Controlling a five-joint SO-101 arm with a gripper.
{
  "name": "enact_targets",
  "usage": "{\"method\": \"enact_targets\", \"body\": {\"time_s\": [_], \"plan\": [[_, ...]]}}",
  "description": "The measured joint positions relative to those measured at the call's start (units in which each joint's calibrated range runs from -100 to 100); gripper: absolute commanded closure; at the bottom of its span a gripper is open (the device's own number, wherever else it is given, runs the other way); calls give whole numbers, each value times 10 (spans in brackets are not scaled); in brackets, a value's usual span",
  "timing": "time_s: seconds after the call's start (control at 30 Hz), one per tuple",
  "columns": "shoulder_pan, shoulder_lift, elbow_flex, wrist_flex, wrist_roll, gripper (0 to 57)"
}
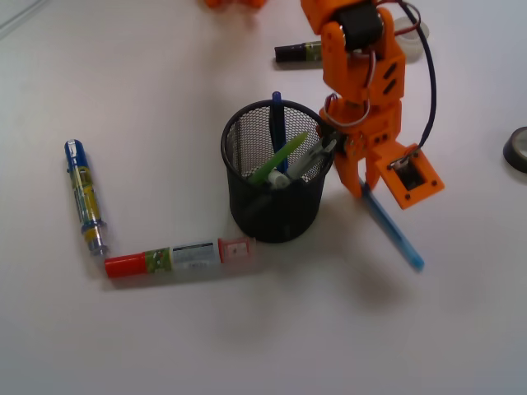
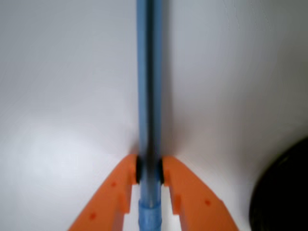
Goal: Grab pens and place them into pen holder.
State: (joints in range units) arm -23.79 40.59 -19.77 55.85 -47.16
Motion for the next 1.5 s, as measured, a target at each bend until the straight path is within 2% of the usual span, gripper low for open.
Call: {"method": "enact_targets", "body": {"time_s": [0.17,0.33,0.53,0.9,1.13,1.5], "plan": [[-10,-122,1,100,24,570],[-4,-232,19,54,61,570],[20,-341,164,-175,84,570],[72,-541,619,-663,87,571],[99,-550,765,-935,87,571],[118,-353,775,-1296,71,571]]}}
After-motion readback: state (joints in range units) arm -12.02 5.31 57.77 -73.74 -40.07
